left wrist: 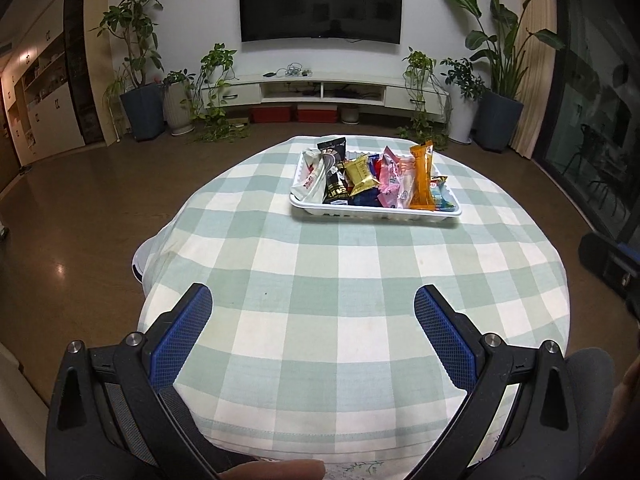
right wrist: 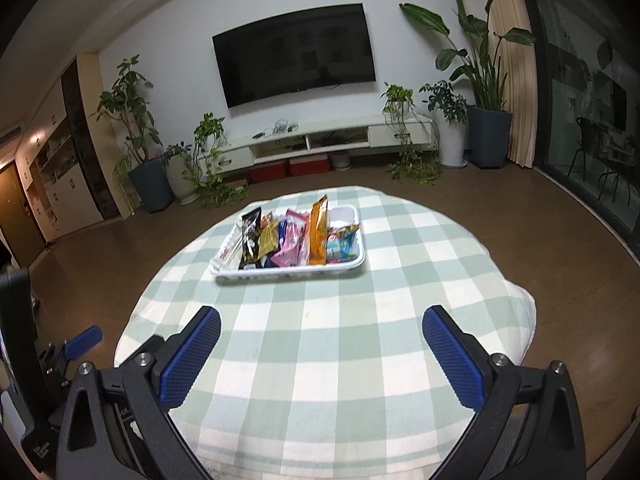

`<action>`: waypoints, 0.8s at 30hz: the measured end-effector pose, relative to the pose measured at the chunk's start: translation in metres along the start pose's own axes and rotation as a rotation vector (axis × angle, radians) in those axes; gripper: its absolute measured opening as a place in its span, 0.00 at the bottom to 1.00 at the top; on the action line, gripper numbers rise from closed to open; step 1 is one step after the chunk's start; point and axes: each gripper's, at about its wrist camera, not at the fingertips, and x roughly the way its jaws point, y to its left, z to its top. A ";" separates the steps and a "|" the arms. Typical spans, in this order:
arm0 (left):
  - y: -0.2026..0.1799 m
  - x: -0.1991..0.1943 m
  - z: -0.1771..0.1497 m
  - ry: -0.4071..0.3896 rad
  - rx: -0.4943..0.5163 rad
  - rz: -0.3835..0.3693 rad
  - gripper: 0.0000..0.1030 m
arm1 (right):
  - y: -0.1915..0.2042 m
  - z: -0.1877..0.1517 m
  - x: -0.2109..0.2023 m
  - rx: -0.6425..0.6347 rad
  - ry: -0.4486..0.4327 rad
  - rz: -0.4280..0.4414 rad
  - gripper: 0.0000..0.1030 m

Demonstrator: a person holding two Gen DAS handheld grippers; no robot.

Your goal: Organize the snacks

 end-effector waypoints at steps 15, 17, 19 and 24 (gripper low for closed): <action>0.003 0.003 0.000 0.009 0.003 0.006 1.00 | 0.009 -0.009 0.008 -0.020 0.049 -0.012 1.00; 0.004 0.003 0.001 0.010 0.003 0.008 1.00 | 0.009 -0.009 0.009 -0.022 0.052 -0.013 1.00; 0.004 0.003 0.001 0.010 0.004 0.006 1.00 | 0.010 -0.010 0.010 -0.025 0.057 -0.017 1.00; 0.005 0.004 0.001 0.007 0.008 0.013 1.00 | 0.010 -0.010 0.013 -0.028 0.075 -0.022 1.00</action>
